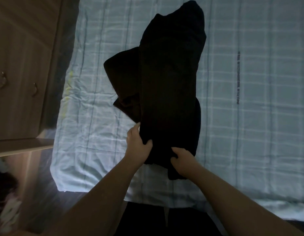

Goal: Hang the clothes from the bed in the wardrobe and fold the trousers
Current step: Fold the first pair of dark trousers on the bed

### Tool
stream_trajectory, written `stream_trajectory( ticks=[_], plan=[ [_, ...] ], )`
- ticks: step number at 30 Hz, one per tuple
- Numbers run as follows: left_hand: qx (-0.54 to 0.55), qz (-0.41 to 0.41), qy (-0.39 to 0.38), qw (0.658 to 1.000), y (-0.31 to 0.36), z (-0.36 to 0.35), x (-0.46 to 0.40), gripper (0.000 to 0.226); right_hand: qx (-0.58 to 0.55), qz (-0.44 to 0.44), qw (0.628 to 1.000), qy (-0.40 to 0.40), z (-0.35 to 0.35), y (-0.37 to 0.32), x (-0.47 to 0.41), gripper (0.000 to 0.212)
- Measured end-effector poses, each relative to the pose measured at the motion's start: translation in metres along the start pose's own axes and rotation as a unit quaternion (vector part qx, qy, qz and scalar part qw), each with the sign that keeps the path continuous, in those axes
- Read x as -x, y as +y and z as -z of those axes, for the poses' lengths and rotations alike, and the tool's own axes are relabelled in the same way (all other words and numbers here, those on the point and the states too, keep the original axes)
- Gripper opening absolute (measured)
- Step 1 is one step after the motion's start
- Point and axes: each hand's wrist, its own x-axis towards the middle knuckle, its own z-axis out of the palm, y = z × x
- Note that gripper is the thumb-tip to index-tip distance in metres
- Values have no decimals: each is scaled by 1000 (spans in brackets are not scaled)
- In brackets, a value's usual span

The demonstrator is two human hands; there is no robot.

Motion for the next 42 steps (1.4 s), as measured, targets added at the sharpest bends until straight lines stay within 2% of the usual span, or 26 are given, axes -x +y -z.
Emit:
stream_trajectory(
  ticks=[3, 6, 8, 10, 13, 15, 19, 21, 24, 25, 28, 33, 38, 39, 42],
  plan=[
    [-58, -81, -29, 995, 23, 6, 13, 63, -182, -65, 976, 104, 26, -7, 19, 20],
    [-48, -118, -153, 980, 57, 10, 27, 68, -365, -90, 909, 180, 62, -9, 41, 19],
    [-51, -127, -231, 963, 78, 5, 31, 81, -461, -86, 864, 186, 86, -14, 60, 21],
    [-74, -167, -278, 943, 104, -5, 34, 94, -547, -74, 813, 184, 109, -22, 81, 22],
    [-131, -205, -290, 925, 144, -25, 39, 106, -688, -71, 705, 157, 144, -37, 109, 26],
    [-153, -216, -264, 927, 177, -36, 45, 98, -735, -54, 662, 134, 170, -45, 128, 29],
    [-57, -263, -166, 949, 240, -38, 56, 36, -758, 14, 640, 121, 215, -50, 160, 29],
    [9, -260, -111, 959, 265, -26, 60, 29, -755, 49, 639, 138, 232, -47, 171, 37],
    [76, -262, -46, 961, 304, 0, 63, 44, -747, 60, 647, 142, 250, -36, 178, 44],
    [83, -261, -30, 961, 316, 11, 62, 49, -734, 55, 663, 137, 252, -36, 179, 42],
    [127, -269, 29, 954, 351, 46, 63, 57, -659, 31, 740, 127, 253, -48, 185, 33],
    [167, -306, 74, 934, 396, 101, 86, 42, -550, 40, 828, 104, 248, -82, 189, 31],
    [213, -337, 57, 915, 432, 151, 108, 44, -416, 105, 900, 74, 250, -130, 204, 42],
    [215, -349, 47, 911, 439, 161, 114, 44, -384, 115, 912, 87, 252, -145, 207, 47],
    [232, -381, 29, 895, 457, 187, 136, 39, -334, 128, 922, 149, 256, -191, 212, 87]
  ],
)
